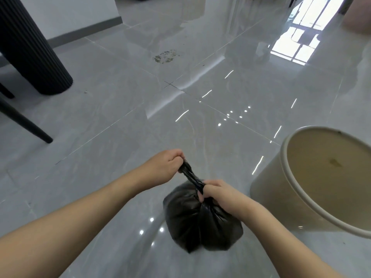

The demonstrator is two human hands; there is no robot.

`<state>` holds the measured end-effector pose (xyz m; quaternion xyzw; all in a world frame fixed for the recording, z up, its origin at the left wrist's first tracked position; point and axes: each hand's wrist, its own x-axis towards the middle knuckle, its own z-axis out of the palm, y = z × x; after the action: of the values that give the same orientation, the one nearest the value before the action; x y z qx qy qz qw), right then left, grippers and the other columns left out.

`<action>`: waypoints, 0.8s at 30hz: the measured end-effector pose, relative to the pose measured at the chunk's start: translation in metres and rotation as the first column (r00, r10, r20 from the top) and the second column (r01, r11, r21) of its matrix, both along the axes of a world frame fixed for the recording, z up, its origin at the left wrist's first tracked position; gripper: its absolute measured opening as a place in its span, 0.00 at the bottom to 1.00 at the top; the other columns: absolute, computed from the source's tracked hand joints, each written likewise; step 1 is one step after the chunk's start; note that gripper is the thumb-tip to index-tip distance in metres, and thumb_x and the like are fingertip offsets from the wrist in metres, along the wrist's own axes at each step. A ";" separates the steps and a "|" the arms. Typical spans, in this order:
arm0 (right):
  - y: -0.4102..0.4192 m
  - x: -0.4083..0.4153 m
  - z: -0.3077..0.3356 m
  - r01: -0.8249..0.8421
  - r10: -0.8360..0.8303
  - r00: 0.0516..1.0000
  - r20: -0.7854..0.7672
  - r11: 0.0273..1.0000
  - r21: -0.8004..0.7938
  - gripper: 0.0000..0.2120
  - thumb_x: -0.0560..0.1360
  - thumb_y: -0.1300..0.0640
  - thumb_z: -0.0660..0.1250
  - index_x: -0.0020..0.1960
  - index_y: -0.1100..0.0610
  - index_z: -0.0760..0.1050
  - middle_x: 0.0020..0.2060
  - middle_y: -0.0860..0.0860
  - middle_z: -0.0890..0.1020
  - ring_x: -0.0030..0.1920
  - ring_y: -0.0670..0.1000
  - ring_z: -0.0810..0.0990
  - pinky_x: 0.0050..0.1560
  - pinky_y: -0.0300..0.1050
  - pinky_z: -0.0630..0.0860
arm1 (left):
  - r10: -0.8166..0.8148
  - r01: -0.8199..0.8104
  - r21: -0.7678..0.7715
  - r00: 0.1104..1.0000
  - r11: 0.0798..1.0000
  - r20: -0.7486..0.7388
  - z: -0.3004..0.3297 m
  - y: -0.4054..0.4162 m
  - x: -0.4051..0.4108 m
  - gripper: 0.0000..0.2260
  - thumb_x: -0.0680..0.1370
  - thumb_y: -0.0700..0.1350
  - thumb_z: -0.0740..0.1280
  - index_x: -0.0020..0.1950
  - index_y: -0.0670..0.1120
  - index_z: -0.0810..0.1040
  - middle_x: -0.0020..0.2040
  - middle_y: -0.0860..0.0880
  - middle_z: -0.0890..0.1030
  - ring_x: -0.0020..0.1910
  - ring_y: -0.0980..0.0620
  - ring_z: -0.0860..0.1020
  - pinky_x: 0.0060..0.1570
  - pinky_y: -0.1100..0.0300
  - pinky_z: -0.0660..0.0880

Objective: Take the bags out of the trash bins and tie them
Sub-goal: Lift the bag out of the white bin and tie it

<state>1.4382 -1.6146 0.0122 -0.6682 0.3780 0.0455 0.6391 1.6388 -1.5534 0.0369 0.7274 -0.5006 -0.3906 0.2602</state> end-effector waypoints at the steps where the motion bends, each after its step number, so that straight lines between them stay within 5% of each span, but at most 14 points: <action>1: -0.002 0.001 0.005 -0.037 0.037 0.999 -0.037 0.999 0.001 0.05 0.61 0.50 0.62 0.31 0.51 0.73 0.29 0.48 0.74 0.32 0.48 0.72 0.39 0.44 0.66 | 0.034 -0.034 -0.001 0.997 0.999 -0.064 0.000 -0.003 -0.003 0.11 0.73 0.49 0.55 0.40 0.50 0.76 0.38 0.49 0.81 0.36 0.53 0.75 0.42 0.49 0.73; 4: -0.005 0.005 0.017 -0.135 0.120 0.981 -0.150 0.987 -0.088 0.07 0.61 0.49 0.64 0.28 0.51 0.69 0.26 0.45 0.73 0.29 0.47 0.72 0.36 0.44 0.67 | 0.106 -0.104 0.020 0.952 0.994 -0.288 -0.003 -0.013 -0.014 0.10 0.76 0.44 0.55 0.42 0.49 0.76 0.46 0.51 0.85 0.46 0.51 0.80 0.54 0.49 0.73; 6: -0.006 0.005 0.022 -0.187 0.141 0.971 -0.191 0.949 -0.253 0.10 0.62 0.48 0.62 0.27 0.51 0.65 0.22 0.43 0.68 0.25 0.45 0.67 0.30 0.42 0.63 | 0.151 -0.143 0.052 0.896 0.988 -0.417 -0.006 -0.015 -0.020 0.10 0.79 0.39 0.54 0.44 0.48 0.72 0.47 0.49 0.86 0.45 0.56 0.82 0.56 0.51 0.73; 9: -0.003 0.001 0.024 -0.153 0.099 0.986 -0.135 0.859 -0.488 0.11 0.63 0.49 0.60 0.29 0.55 0.62 0.25 0.46 0.68 0.26 0.46 0.66 0.30 0.46 0.64 | 0.223 -0.179 0.133 0.817 0.975 -0.533 -0.009 -0.012 -0.025 0.09 0.80 0.40 0.53 0.46 0.48 0.71 0.47 0.45 0.85 0.45 0.47 0.84 0.55 0.50 0.77; 14: 0.004 -0.011 0.018 0.047 0.006 0.997 0.077 0.743 -0.667 0.11 0.65 0.56 0.61 0.28 0.61 0.65 0.36 0.47 0.71 0.35 0.50 0.72 0.38 0.46 0.70 | 0.240 -0.168 0.179 0.805 0.969 -0.542 -0.009 -0.005 -0.028 0.08 0.82 0.43 0.55 0.48 0.47 0.73 0.43 0.44 0.83 0.37 0.42 0.81 0.46 0.48 0.80; 19: 0.002 -0.012 0.010 0.088 -0.052 0.996 0.071 0.685 -0.723 0.10 0.66 0.60 0.63 0.29 0.62 0.65 0.40 0.46 0.70 0.36 0.50 0.72 0.37 0.44 0.68 | 0.234 -0.135 0.207 0.774 0.969 -0.589 -0.004 -0.002 -0.028 0.08 0.84 0.46 0.54 0.54 0.45 0.71 0.42 0.41 0.83 0.37 0.39 0.83 0.35 0.49 0.82; 24: 0.000 -0.009 0.009 0.018 -0.101 0.994 -0.046 0.557 -0.830 0.14 0.69 0.54 0.62 0.30 0.54 0.60 0.32 0.48 0.68 0.32 0.51 0.68 0.33 0.47 0.63 | 0.250 -0.144 0.223 0.774 0.964 -0.582 -0.006 -0.001 -0.022 0.09 0.83 0.43 0.53 0.56 0.42 0.70 0.41 0.41 0.83 0.34 0.38 0.83 0.29 0.54 0.80</action>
<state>1.4289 -1.6141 0.0212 -0.8741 0.4052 -0.1293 0.2346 1.6164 -1.5543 0.0314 0.6316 -0.2777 -0.6131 0.3847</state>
